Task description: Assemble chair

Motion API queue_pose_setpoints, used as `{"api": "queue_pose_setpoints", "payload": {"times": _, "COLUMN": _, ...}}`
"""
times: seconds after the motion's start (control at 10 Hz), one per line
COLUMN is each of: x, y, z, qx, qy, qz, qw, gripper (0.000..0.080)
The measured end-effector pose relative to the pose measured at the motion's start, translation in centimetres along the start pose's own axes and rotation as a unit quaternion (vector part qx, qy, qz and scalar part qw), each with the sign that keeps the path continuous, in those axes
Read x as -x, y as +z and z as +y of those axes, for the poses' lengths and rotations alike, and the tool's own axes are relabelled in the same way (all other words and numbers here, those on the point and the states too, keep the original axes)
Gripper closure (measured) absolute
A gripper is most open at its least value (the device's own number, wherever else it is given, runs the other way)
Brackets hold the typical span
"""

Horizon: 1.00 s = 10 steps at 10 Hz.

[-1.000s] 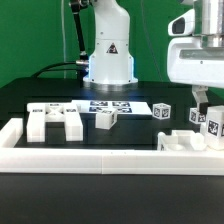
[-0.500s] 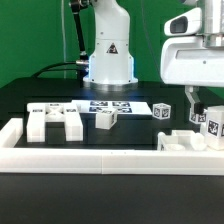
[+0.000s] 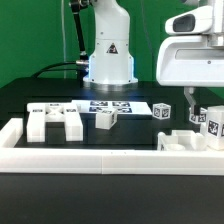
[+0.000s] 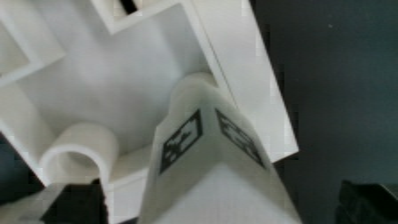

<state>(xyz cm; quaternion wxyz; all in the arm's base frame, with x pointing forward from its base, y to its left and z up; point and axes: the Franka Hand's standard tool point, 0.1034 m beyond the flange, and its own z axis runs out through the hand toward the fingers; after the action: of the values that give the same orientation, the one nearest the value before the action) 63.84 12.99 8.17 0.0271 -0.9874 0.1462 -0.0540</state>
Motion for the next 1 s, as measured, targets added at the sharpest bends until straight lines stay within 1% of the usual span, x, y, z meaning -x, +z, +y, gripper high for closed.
{"api": "queue_pose_setpoints", "payload": {"times": 0.3, "x": 0.04, "y": 0.01, "z": -0.08, "qx": 0.001, "qy": -0.12, "qz": 0.0, "qw": 0.993, "gripper": 0.0151}}
{"api": "queue_pose_setpoints", "payload": {"times": 0.6, "x": -0.13, "y": 0.02, "z": 0.25, "qx": 0.006, "qy": -0.222, "qz": 0.001, "qw": 0.975, "gripper": 0.0151}}
{"api": "queue_pose_setpoints", "payload": {"times": 0.7, "x": -0.18, "y": 0.06, "z": 0.41, "qx": 0.006, "qy": -0.226, "qz": 0.0, "qw": 0.974, "gripper": 0.026}}
{"api": "queue_pose_setpoints", "payload": {"times": 0.8, "x": -0.15, "y": 0.06, "z": 0.37, "qx": 0.006, "qy": -0.224, "qz": 0.0, "qw": 0.974, "gripper": 0.0396}}
{"api": "queue_pose_setpoints", "payload": {"times": 0.9, "x": -0.16, "y": 0.06, "z": 0.37, "qx": 0.006, "qy": -0.222, "qz": 0.0, "qw": 0.975, "gripper": 0.0396}}
{"api": "queue_pose_setpoints", "payload": {"times": 1.0, "x": -0.16, "y": 0.07, "z": 0.38, "qx": 0.006, "qy": -0.212, "qz": 0.0, "qw": 0.977, "gripper": 0.0509}}
